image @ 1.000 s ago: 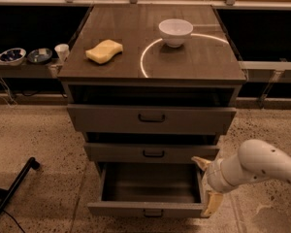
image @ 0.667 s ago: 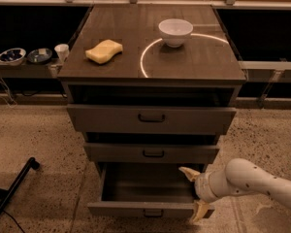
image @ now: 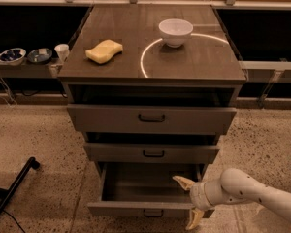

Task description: Close bottom drawer

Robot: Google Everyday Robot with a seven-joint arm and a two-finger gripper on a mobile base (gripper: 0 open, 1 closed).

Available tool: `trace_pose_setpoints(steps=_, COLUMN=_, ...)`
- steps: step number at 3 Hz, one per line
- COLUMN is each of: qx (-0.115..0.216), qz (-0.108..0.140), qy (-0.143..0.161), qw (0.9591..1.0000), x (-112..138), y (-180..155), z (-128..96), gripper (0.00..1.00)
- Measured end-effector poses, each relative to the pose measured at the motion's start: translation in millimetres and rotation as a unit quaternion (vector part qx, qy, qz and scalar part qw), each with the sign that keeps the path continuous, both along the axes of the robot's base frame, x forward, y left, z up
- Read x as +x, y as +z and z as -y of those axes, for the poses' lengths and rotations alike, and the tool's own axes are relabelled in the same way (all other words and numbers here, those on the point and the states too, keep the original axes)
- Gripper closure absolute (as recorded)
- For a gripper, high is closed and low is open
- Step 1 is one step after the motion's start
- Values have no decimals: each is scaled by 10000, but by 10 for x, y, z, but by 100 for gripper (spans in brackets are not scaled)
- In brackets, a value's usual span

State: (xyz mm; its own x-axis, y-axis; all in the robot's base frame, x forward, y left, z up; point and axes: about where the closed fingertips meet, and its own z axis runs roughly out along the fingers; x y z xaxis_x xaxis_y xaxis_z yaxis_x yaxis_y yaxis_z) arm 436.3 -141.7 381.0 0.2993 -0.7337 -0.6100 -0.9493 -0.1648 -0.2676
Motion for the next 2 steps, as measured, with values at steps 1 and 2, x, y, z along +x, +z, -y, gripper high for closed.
trace_pose_setpoints(steps=1, qx=8, qz=-238, qy=66, qw=9997, x=39, y=-354, z=-32, gripper=0)
trace_pose_setpoints(steps=2, qx=-49, qz=-707, qy=142, qw=9974, x=45, y=-1026, z=-82, gripper=17)
